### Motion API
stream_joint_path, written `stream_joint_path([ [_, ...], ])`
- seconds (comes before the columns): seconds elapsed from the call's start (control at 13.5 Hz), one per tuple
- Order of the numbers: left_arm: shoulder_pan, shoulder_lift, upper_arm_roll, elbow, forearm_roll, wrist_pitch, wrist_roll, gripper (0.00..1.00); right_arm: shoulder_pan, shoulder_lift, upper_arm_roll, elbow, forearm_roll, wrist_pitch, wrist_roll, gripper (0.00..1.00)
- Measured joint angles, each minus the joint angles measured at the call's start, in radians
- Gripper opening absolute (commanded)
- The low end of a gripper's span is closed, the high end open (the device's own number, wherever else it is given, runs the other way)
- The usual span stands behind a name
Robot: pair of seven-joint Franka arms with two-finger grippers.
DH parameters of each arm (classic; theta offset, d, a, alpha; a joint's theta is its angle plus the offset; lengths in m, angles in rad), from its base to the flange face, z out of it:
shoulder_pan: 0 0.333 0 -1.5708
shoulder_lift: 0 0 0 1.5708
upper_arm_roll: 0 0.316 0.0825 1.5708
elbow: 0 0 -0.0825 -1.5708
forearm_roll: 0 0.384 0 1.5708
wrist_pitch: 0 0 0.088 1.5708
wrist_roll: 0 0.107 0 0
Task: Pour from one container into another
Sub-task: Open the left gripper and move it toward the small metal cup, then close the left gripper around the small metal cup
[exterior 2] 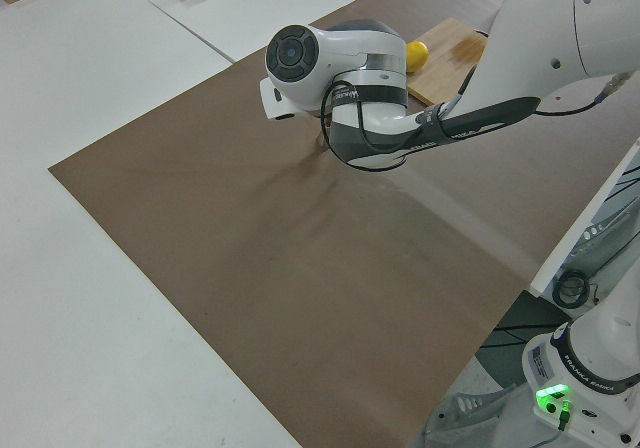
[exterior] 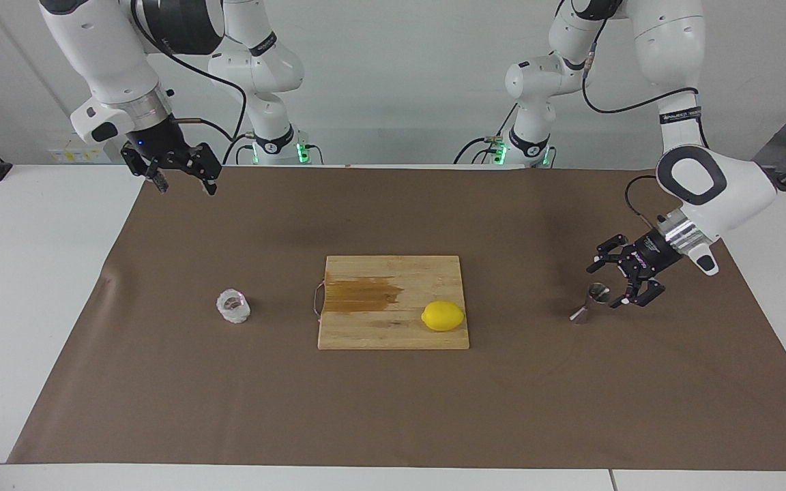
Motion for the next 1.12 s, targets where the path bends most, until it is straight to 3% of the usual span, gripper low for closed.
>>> stream_joint_path([
  [1.12, -0.032, 0.0, -0.008, -0.025, -0.043, 0.066, -0.006, 1.0, 0.0, 0.0, 0.0, 0.0, 0.0, 0.0, 0.0, 1.0],
])
